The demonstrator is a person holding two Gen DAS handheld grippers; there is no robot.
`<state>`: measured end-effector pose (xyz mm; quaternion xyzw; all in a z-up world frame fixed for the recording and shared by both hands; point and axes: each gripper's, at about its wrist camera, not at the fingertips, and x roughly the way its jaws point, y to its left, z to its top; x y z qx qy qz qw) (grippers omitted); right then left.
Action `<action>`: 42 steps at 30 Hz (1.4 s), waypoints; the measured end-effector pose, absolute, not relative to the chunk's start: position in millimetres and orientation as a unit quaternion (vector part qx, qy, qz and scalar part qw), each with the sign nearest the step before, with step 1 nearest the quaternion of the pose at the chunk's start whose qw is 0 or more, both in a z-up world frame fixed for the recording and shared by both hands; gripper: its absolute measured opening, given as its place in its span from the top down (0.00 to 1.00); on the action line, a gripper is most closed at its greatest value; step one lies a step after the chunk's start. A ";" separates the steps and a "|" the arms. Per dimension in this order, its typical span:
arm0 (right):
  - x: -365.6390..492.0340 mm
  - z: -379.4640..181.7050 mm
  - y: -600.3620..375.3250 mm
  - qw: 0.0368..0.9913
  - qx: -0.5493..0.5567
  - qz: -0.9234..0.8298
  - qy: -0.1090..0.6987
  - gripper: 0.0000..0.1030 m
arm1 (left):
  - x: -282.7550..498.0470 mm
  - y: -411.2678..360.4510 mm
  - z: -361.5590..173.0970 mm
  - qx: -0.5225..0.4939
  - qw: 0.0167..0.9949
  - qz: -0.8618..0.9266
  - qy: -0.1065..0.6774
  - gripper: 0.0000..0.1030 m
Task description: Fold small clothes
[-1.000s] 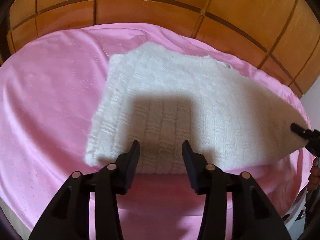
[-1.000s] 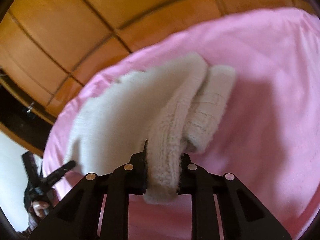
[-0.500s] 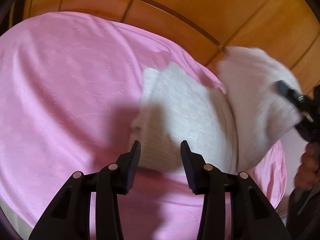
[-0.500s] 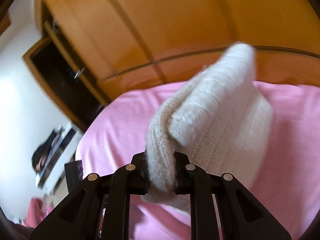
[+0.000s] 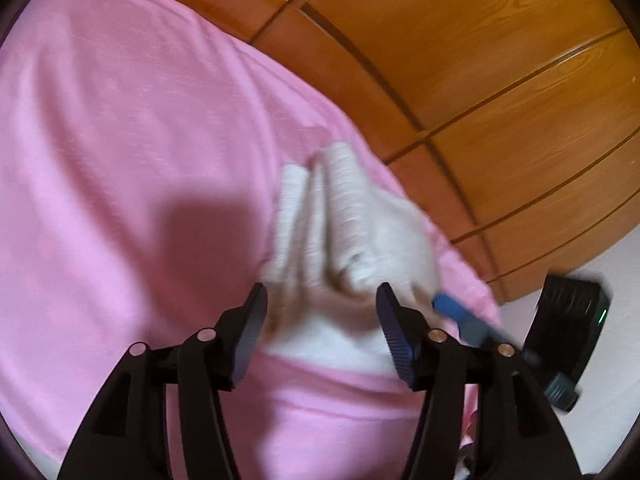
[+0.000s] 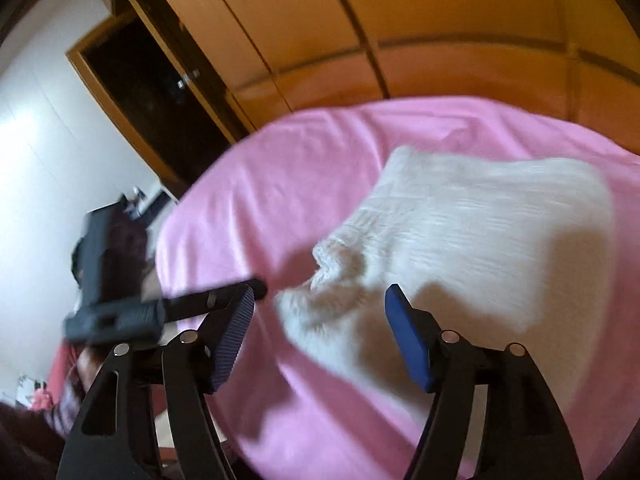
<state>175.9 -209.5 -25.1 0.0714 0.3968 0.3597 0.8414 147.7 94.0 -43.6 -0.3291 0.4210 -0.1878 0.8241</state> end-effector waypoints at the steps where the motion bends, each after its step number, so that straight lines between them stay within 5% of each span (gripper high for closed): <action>1: 170.5 -23.1 -221.4 0.845 0.078 0.352 0.394 0.35 | 151.4 91.6 -42.3 -0.333 0.820 -0.195 0.422 0.41; 8: 134.5 -45.8 -306.1 0.872 0.091 0.259 0.406 0.35 | 199.7 52.9 -42.0 -0.292 0.810 -0.195 0.469 0.35; 9: 130.3 -49.3 -311.9 0.873 0.092 0.251 0.408 0.36 | 205.5 46.3 -43.1 -0.277 0.810 -0.195 0.478 0.44; 10: 126.3 -52.3 -314.9 0.875 0.087 0.246 0.409 0.38 | 212.2 39.0 -44.4 -0.263 0.807 -0.202 0.488 0.63; 12: 117.0 -62.2 -314.5 0.878 0.062 0.237 0.412 0.38 | 222.9 24.8 -44.2 -0.224 0.812 -0.186 0.506 0.77; 18: 128.2 -73.5 -278.7 0.892 -0.015 0.212 0.399 0.38 | 220.6 27.1 -20.6 -0.214 0.831 -0.179 0.481 0.85; 19: 130.7 -74.8 -272.6 0.894 -0.029 0.209 0.395 0.42 | 217.1 30.0 -17.7 -0.206 0.837 -0.167 0.478 0.86; 20: 134.7 -78.4 -262.1 0.894 -0.054 0.204 0.395 0.71 | 215.8 36.9 -19.4 -0.201 0.841 -0.156 0.478 0.86; 23: 132.5 -77.2 -253.9 0.899 -0.080 0.197 0.383 0.89 | 212.6 46.7 -37.1 -0.184 0.840 -0.125 0.494 0.87; 27: 128.9 -94.2 -252.6 0.887 -0.110 0.202 0.401 0.90 | 216.3 33.2 -72.9 -0.144 0.840 -0.085 0.516 0.85; 31: 130.8 -100.8 -254.8 0.889 -0.112 0.197 0.398 0.87 | 208.1 17.7 -52.7 -0.111 0.865 -0.064 0.485 0.76; 33: 130.5 -92.3 -257.6 0.888 -0.101 0.206 0.398 0.73 | 201.2 13.8 -34.7 -0.087 0.881 -0.050 0.462 0.74; 35: 124.4 -83.8 -266.8 0.884 -0.086 0.222 0.403 0.47 | 192.1 13.9 -18.5 -0.075 0.896 -0.043 0.436 0.71; 42: 120.5 -41.6 -306.9 0.890 -0.021 0.237 0.390 0.46 | 173.6 4.5 7.8 -0.026 0.922 -0.026 0.387 0.55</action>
